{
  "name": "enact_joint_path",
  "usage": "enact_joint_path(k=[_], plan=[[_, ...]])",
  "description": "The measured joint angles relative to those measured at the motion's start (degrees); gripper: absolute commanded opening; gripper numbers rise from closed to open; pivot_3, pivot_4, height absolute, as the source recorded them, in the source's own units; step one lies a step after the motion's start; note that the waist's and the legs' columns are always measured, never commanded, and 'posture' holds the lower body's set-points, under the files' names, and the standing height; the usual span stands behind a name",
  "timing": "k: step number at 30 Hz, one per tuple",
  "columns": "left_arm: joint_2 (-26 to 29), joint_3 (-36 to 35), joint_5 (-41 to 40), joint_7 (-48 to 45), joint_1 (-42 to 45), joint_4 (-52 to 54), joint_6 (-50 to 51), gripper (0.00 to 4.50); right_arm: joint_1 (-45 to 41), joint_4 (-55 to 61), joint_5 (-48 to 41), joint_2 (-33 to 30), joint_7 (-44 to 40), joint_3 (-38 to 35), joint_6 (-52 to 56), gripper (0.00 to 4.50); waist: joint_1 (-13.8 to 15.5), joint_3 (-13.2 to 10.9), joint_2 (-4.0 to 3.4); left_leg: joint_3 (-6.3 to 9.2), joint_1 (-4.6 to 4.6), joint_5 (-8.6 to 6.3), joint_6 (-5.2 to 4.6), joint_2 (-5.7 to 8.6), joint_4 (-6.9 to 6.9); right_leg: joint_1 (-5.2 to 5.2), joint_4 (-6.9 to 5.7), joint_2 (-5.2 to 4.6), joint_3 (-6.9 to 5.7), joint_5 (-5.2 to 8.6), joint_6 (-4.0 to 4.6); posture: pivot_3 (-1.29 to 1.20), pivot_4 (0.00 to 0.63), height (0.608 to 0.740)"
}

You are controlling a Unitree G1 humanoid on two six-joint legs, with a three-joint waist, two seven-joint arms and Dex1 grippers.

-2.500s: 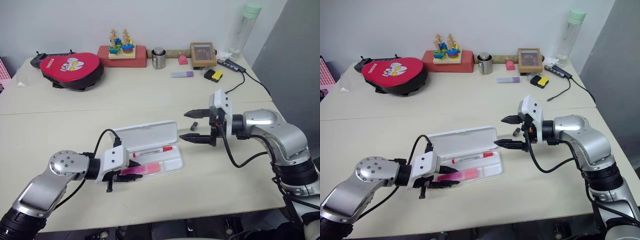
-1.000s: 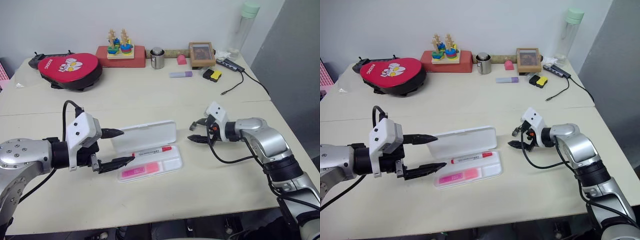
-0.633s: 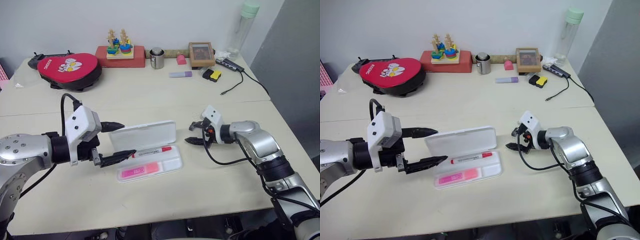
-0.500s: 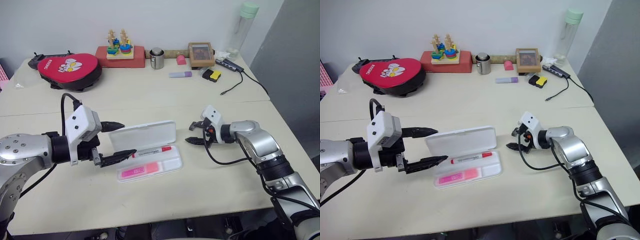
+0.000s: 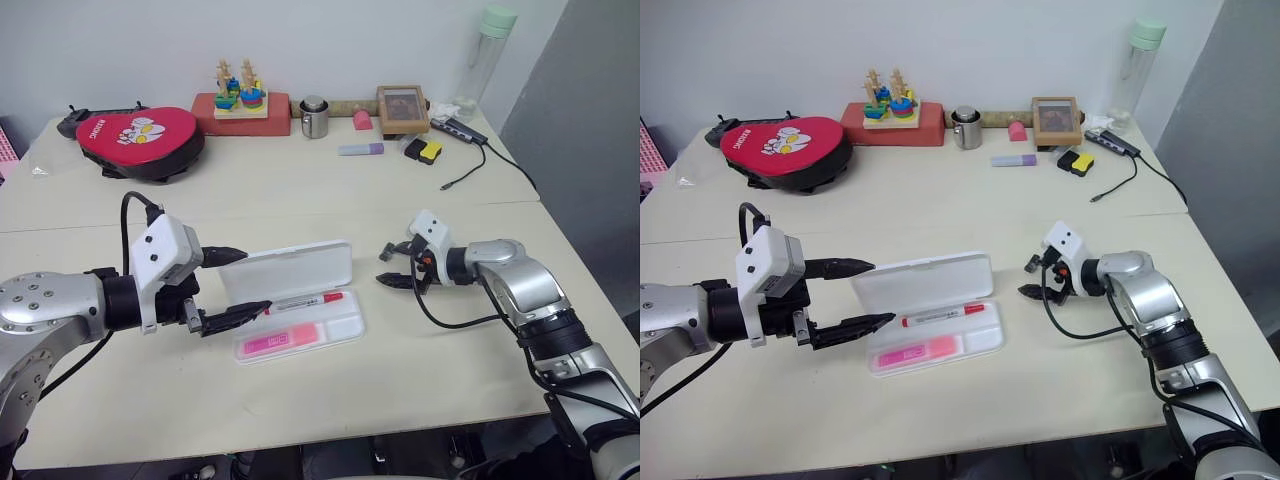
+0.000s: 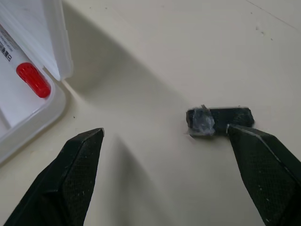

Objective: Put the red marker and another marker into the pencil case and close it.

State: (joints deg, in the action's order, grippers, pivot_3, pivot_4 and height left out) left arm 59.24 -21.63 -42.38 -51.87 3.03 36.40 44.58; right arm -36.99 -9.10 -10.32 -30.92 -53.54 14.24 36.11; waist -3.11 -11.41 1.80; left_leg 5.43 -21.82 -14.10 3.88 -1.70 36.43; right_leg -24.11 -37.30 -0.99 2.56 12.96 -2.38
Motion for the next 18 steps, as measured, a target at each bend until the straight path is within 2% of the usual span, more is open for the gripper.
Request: enact_joint_path(k=[9,18], plan=[[-0.07,1.45,0.33,0.74,0.76,-0.25,-0.21,4.43,0.20,-0.23,0.15,-0.04,0.28,-0.15,0.10,4.36,-0.08,0.00,0.00,0.00,0.00,0.00,0.00,0.00,-0.01,0.00,0.00,0.00,0.00,0.00,0.00,0.00,0.150,0.740],[-0.39,2.19,0.82,1.26,1.17,-0.30,-0.31,4.43,-2.32,-9.39,2.63,4.50,1.13,0.42,-6.39,4.36,-0.33,0.00,0.00,-0.04,0.05,0.00,0.00,0.00,-0.01,0.01,-0.02,0.01,0.04,-0.01,0.00,0.00,0.150,0.740]])
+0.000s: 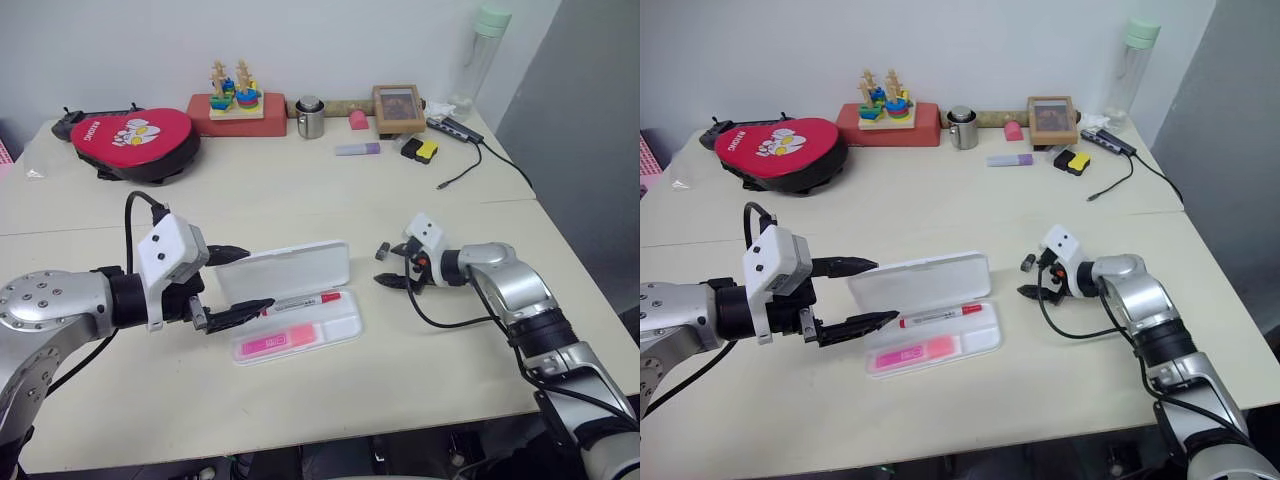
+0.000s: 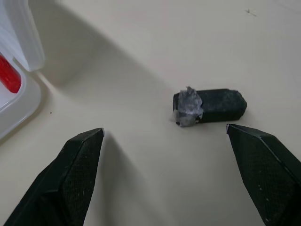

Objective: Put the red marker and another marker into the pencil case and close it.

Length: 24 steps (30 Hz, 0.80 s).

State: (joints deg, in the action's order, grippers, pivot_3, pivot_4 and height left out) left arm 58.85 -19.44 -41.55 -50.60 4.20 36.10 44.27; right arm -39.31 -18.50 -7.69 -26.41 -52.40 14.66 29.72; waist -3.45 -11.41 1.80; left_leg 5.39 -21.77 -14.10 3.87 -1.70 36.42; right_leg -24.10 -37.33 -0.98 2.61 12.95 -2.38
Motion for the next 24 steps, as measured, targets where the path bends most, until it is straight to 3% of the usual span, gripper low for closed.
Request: enact_joint_path(k=[19,24], plan=[[-0.33,-0.07,0.10,1.40,-1.57,0.26,0.11,4.43,-2.34,-4.64,2.64,4.15,1.74,-0.07,-3.03,4.36,-0.02,0.00,0.00,0.01,0.02,0.00,0.00,0.00,0.00,0.00,-0.07,0.01,0.01,0.00,0.01,0.00,0.150,0.740],[-0.33,-0.02,0.16,1.42,-1.50,0.25,0.10,4.50,-2.96,-6.56,3.80,4.50,3.06,-0.13,-4.73,3.31,0.01,0.00,0.00,0.01,0.04,0.00,0.00,0.00,0.01,0.00,-0.10,0.01,0.01,0.00,0.01,0.00,0.150,0.740]])
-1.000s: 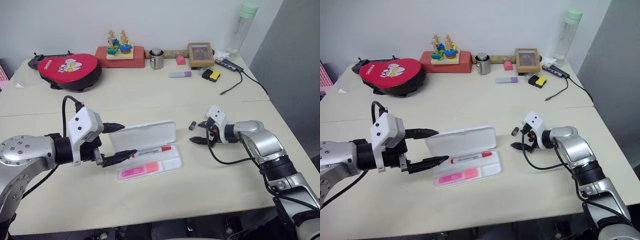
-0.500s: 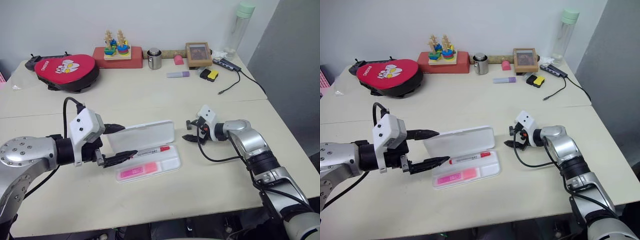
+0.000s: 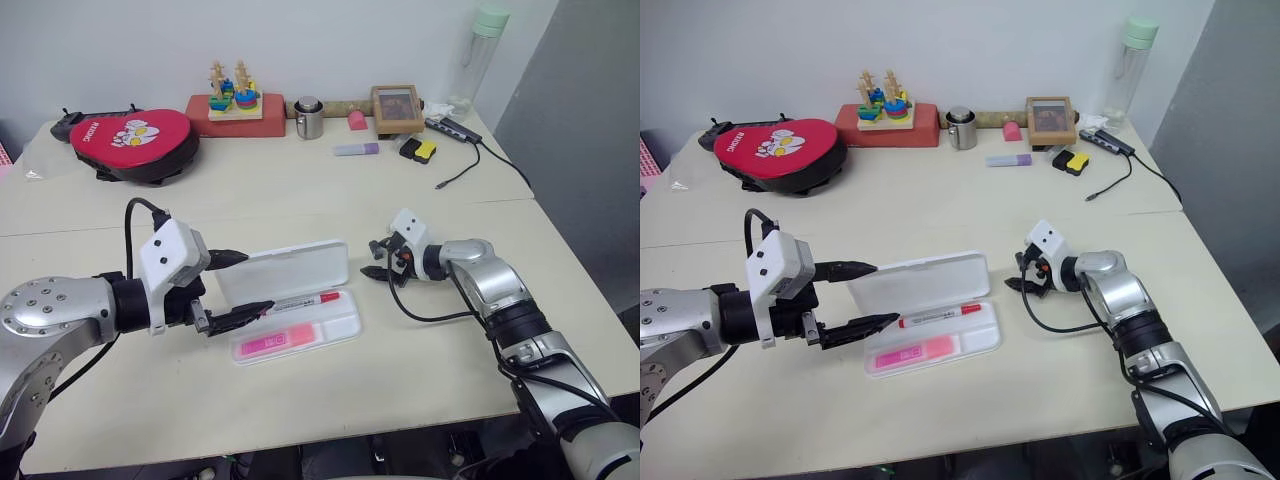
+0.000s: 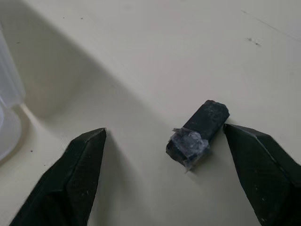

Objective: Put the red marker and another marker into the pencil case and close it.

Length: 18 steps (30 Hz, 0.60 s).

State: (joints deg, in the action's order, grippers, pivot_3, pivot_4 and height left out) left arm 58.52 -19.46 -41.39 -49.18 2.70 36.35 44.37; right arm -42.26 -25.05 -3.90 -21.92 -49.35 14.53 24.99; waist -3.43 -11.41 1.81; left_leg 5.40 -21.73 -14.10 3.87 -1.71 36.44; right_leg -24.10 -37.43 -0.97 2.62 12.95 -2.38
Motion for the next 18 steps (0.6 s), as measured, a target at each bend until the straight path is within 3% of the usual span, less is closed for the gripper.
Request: enact_joint_path(k=[11,13,18], plan=[[0.00,0.00,0.03,0.01,-0.08,0.01,0.00,4.50,-0.01,-0.08,0.38,-0.06,-0.19,-0.34,-0.07,0.57,0.04,0.00,0.00,0.00,-0.01,0.00,0.00,0.00,0.00,0.00,0.00,0.00,0.00,0.00,0.00,0.00,0.150,0.740],[0.00,0.00,0.05,0.02,-0.09,0.01,0.00,4.50,-0.01,-0.08,0.40,-0.07,-0.39,-0.33,-0.17,0.29,0.03,0.00,0.00,0.01,0.00,0.00,0.00,0.00,0.00,0.00,0.00,0.00,0.00,0.01,0.00,0.00,0.150,0.740],[0.00,0.00,0.12,0.03,-0.10,0.00,0.00,4.50,-0.01,-0.08,0.50,-0.14,-0.54,-0.30,-0.45,0.29,0.04,0.00,0.00,0.00,-0.01,0.00,0.00,0.00,0.00,0.00,0.00,0.00,0.00,0.01,0.00,0.00,0.150,0.740]])
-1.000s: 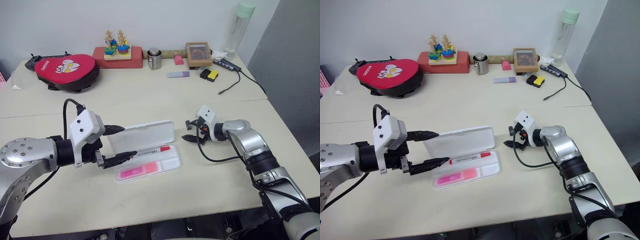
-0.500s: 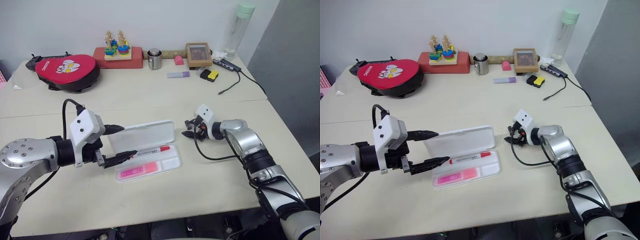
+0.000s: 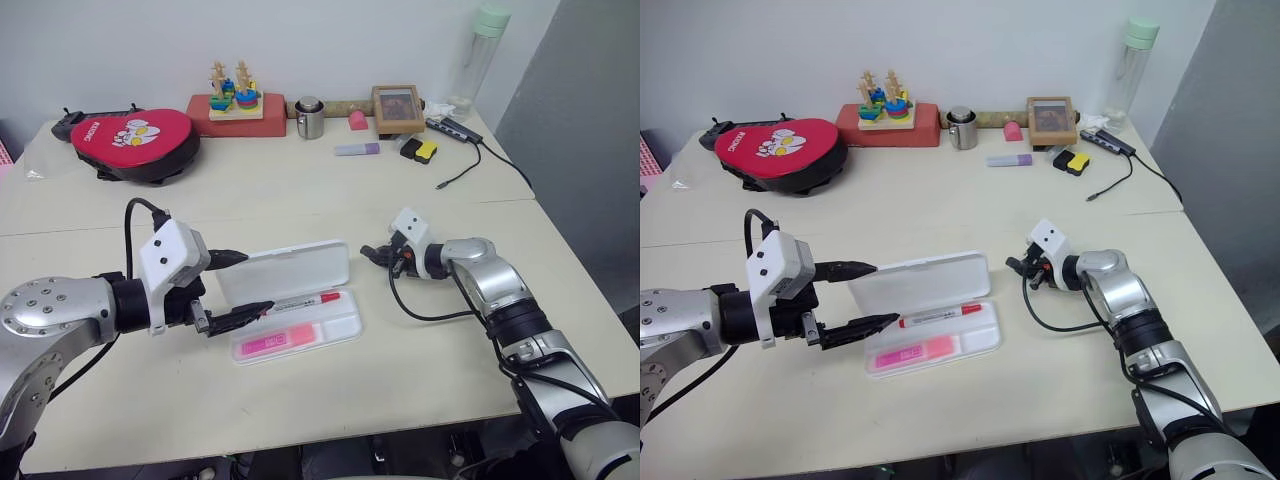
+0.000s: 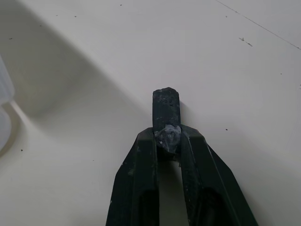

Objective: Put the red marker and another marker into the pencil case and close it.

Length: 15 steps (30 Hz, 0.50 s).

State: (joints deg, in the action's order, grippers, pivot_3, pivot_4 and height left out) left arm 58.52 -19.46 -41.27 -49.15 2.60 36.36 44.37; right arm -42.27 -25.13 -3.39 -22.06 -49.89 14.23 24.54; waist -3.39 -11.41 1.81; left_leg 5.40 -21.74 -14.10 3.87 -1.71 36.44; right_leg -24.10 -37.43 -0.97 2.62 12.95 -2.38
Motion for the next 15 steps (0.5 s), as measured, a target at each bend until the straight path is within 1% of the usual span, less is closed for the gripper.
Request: enact_joint_path(k=[2,8,15], plan=[[0.00,0.00,-0.02,-0.04,0.00,0.01,0.00,4.50,0.18,0.41,-0.03,-0.56,-0.60,0.05,-0.05,0.29,0.01,0.00,-0.01,0.00,-0.01,0.00,0.00,0.00,0.00,-0.01,0.00,0.00,0.00,0.00,0.00,0.00,0.150,0.740],[0.18,-2.71,-0.28,-1.53,-2.74,0.00,0.06,4.50,2.07,7.72,-1.27,-8.90,-7.31,-0.79,1.16,0.29,0.23,-0.06,-0.10,0.00,-0.12,0.00,0.00,0.00,-0.03,-0.04,0.18,-0.01,-0.02,0.00,-0.01,0.00,0.150,0.740],[1.02,-7.21,-0.34,-6.37,-8.94,0.66,-0.13,4.50,3.30,16.75,-4.74,-15.13,-14.98,-1.59,3.48,0.29,-0.02,-0.08,-0.14,-0.02,-0.06,0.00,0.00,-0.01,-0.13,-0.07,0.17,0.00,-0.02,0.03,0.03,0.00,0.150,0.740]])
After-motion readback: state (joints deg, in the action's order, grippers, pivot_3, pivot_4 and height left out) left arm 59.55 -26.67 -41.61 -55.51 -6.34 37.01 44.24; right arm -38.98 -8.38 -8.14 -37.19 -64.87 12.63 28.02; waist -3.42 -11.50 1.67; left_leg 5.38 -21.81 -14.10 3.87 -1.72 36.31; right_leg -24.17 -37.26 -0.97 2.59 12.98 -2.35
